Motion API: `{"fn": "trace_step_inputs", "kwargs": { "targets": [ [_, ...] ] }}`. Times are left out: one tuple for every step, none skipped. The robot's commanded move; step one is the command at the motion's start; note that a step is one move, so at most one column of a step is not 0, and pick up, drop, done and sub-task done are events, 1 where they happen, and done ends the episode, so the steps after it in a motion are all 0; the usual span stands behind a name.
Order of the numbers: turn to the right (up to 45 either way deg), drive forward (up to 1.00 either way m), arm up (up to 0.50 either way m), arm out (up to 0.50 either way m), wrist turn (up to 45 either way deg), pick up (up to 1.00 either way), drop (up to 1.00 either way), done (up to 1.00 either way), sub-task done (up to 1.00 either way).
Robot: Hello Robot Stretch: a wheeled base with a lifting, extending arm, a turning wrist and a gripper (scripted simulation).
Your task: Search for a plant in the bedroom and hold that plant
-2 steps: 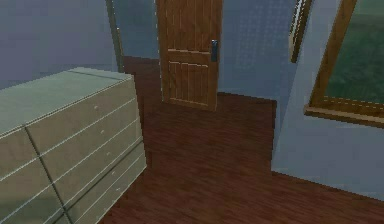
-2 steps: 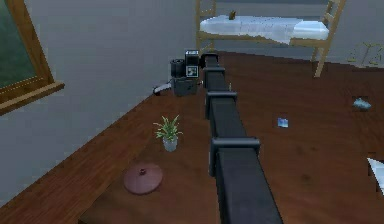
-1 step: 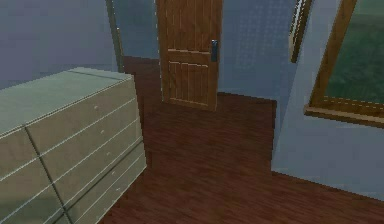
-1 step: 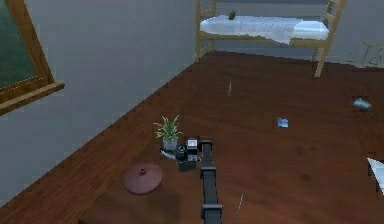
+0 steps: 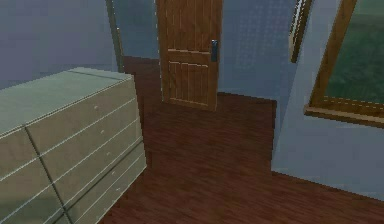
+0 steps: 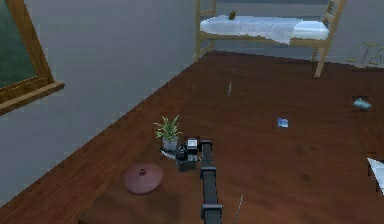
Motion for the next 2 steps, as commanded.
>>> {"fn": "trace_step_inputs", "kwargs": {
  "targets": [
    [0.0, 0.0, 0.1, 0.0, 0.0, 0.0, 0.0, 0.0, 0.0],
    [0.0, 0.0, 0.0, 0.0, 0.0, 0.0, 0.0, 1.0, 0.0]
  ]
}}
